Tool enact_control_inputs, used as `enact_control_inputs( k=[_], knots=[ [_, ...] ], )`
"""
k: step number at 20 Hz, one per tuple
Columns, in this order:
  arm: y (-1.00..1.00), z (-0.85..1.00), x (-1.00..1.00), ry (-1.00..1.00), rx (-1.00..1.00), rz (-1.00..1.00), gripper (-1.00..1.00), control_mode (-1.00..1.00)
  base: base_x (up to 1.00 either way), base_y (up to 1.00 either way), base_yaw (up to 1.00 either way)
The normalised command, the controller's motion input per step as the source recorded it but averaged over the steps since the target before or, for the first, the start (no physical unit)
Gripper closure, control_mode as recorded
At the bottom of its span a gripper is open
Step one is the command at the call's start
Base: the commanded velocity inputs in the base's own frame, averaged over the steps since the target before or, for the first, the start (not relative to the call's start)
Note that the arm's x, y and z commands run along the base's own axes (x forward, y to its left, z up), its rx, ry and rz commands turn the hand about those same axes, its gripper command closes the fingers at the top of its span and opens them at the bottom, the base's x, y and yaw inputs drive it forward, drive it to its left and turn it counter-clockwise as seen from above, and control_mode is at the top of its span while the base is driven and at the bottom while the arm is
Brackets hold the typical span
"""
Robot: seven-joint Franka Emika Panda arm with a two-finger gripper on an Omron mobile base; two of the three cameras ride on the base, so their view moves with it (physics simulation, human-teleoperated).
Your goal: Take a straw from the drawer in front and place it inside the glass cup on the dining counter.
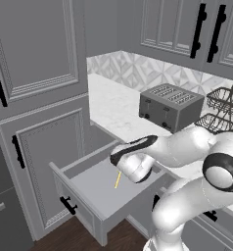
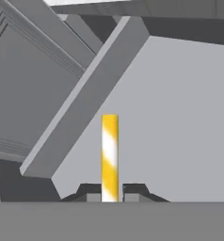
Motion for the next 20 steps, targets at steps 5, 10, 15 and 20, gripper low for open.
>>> enact_control_inputs(
  k=[5, 10, 15, 20],
  knots=[
    [0.0, 1.0, 0.19, 0.0, 0.0, 0.0, 1.0, -1.0, 0.0, 0.0, 0.0],
    [0.0, 1.0, 0.34, 0.0, 0.0, 0.0, 1.0, -1.0, 0.0, 0.0, 0.0],
    [0.0, 1.0, 0.36, 0.0, 0.0, 0.0, 1.0, -1.0, 0.0, 0.0, 0.0],
    [0.0, 1.0, 0.15, 0.03, 0.0, 0.0, 1.0, -1.0, 0.0, 0.0, 0.0]
  ],
)
